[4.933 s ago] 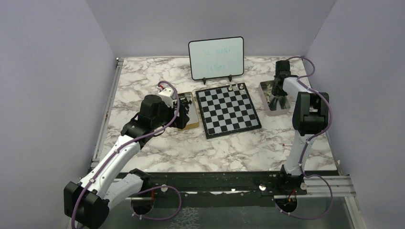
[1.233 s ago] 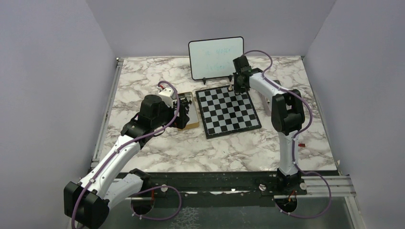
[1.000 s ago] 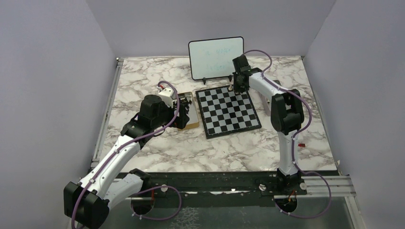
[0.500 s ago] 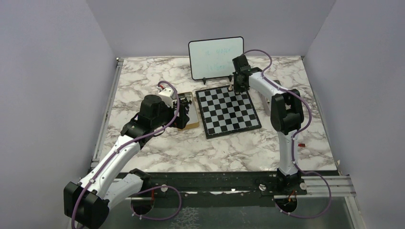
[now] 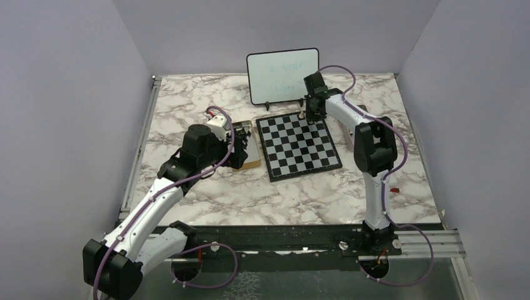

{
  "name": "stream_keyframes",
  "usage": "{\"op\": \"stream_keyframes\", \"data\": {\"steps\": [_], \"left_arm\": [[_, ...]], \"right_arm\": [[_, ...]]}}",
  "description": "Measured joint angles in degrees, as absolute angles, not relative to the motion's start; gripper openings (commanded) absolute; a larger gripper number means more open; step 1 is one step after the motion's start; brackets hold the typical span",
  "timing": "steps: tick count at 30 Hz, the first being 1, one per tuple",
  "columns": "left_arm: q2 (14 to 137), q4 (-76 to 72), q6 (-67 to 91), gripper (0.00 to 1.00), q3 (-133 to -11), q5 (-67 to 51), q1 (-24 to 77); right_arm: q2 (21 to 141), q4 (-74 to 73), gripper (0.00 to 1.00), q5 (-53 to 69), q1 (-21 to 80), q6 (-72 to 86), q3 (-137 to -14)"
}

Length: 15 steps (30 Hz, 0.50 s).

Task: Set up the chess pieces on the board
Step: Place the chess piece on the chessboard.

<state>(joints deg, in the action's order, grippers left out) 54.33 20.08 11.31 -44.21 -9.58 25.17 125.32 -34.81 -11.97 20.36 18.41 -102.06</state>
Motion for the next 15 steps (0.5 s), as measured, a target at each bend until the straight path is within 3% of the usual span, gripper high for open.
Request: {"op": "stream_keyframes", "data": {"steps": [15], "left_arm": [[54.1, 20.1, 11.3, 0.99, -44.2, -9.6, 25.2]], "right_arm": [[126.0, -35.1, 0.22, -12.0, 20.4, 18.4, -103.0]]}}
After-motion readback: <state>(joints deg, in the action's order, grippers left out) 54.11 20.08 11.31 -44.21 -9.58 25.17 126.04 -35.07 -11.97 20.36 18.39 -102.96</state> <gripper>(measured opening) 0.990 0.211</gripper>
